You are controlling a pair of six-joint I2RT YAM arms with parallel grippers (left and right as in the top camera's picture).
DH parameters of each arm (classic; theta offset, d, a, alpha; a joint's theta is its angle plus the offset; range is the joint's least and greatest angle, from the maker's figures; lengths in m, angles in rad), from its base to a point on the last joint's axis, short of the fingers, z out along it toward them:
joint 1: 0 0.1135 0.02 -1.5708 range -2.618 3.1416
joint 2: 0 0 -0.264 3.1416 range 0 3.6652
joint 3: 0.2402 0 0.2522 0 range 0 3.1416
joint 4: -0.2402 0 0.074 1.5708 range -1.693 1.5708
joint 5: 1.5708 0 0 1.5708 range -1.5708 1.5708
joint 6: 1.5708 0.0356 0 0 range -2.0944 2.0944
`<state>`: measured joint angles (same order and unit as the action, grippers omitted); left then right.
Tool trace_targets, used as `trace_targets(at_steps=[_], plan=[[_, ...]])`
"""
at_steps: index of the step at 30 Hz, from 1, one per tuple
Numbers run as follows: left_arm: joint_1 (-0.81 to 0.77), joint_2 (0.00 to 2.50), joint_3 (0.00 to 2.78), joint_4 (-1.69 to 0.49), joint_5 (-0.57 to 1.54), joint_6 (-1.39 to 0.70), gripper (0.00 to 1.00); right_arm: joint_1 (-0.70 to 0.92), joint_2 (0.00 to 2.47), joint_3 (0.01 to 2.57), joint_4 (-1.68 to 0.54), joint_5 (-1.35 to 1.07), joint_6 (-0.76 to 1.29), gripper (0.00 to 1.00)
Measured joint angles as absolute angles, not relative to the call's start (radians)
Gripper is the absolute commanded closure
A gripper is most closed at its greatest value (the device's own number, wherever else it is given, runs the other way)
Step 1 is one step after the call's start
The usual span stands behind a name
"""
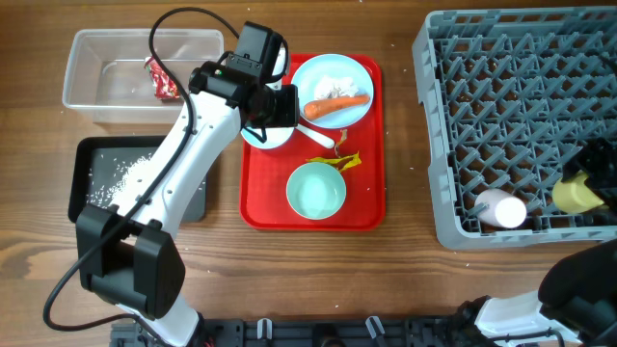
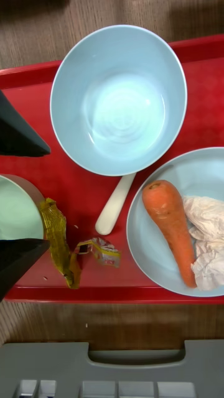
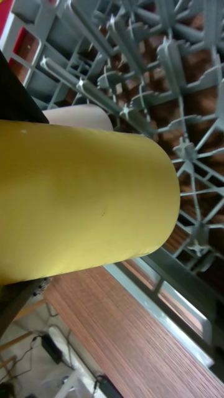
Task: Sort waste into correct bins and load items into the dishwasher rack
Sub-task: 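Lower the yellow cup into the dish rack and open the right gripper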
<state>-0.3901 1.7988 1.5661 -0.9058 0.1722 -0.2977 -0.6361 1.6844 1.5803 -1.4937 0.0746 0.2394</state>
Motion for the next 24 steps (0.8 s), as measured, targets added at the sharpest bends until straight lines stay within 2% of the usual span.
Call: trace_targets(at_steps=[8,9,12,13,17,21,24], plan=[[-0.39,1.799,1.566,-0.918,0.168,-0.298,0.58,-0.667,1.688,1.382,-1.336,0.091,0.254,0.41],[-0.39,1.799,1.566,-0.918,0.168,-0.298,0.58,-0.673,1.688,1.37,-1.325,0.09,0.257,0.37],[-0.39,1.799,1.566,-0.918,0.168,-0.298,0.58,-0.674,1.688,1.364,-1.317,0.091,0.263,0.03],[-0.39,1.799,1.566,-0.918,0.168,-0.298,0.58,-0.674,1.688,1.364,-1.319,0.091,0.265,0.01],[-0.39,1.799,1.566,-0.918,0.168,-0.298,0.57,-0.674,1.688,1.363,-1.308,0.09,0.265,0.0],[-0.39,1.799,1.566,-0.919,0.168,-0.298,0.48,-0.674,1.69,1.412,-1.331,0.044,0.265,0.0],[-0.39,1.799,1.566,-0.919,0.168,-0.298,0.42,-0.673,1.681,1.586,-1.403,-0.062,0.216,0.0]])
